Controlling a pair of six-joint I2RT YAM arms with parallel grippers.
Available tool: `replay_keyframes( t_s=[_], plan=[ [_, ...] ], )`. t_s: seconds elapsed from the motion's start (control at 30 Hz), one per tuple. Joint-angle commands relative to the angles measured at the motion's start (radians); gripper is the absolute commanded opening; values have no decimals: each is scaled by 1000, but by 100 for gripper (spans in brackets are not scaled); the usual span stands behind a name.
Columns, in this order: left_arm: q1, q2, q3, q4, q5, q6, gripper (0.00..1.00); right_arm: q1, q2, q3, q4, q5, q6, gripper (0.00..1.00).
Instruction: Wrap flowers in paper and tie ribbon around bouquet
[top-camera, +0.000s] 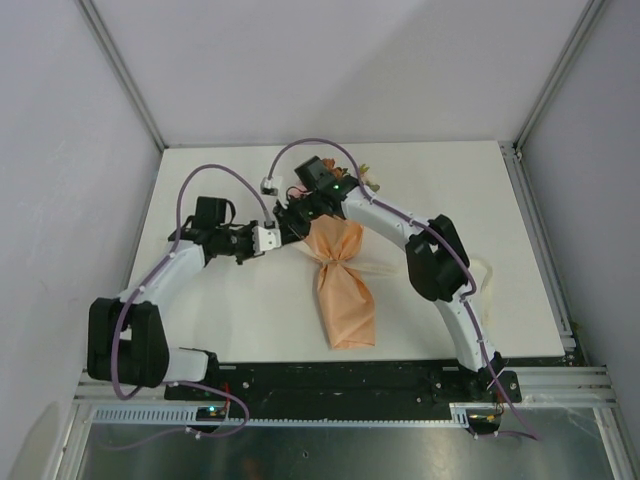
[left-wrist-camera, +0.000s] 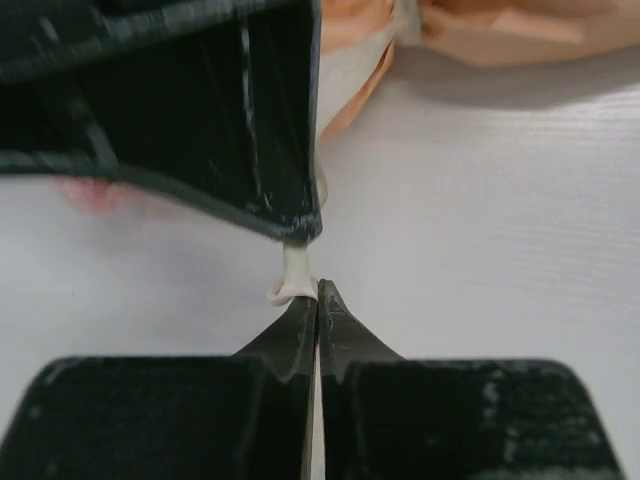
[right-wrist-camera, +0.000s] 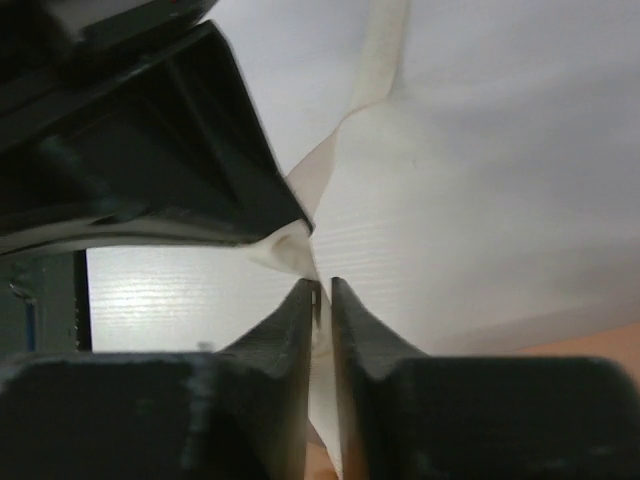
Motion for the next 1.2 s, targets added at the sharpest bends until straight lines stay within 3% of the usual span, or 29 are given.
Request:
replay_keyframes(
  t_s=[0.0, 0.1, 0.33, 0.6, 0.8, 0.97, 1.17],
  plan=[
    [-69, -92, -10, 29, 23, -87, 1, -33, -92, 5, -36, -30, 29, 31],
    [-109, -114, -9, 36, 27, -152, 0, -90, -142, -1, -93, -47, 69, 50],
    [-191, -140, -14, 77, 18, -275, 0, -298, -402, -261, -239, 22, 37, 69],
    [-288, -122, 23, 139, 4, -391, 0, -642, -656, -641, -422, 356, -96, 71],
    [-317, -98, 41, 163, 4, -409, 0, -919, -669, -719, -481, 558, -124, 71],
    [-330, -83, 53, 172, 4, -401, 0, -1015, -608, -729, -474, 663, -139, 72],
    [-336, -89, 62, 181, 10, -403, 0, -1057, -480, -767, -424, 665, -107, 69]
  ],
)
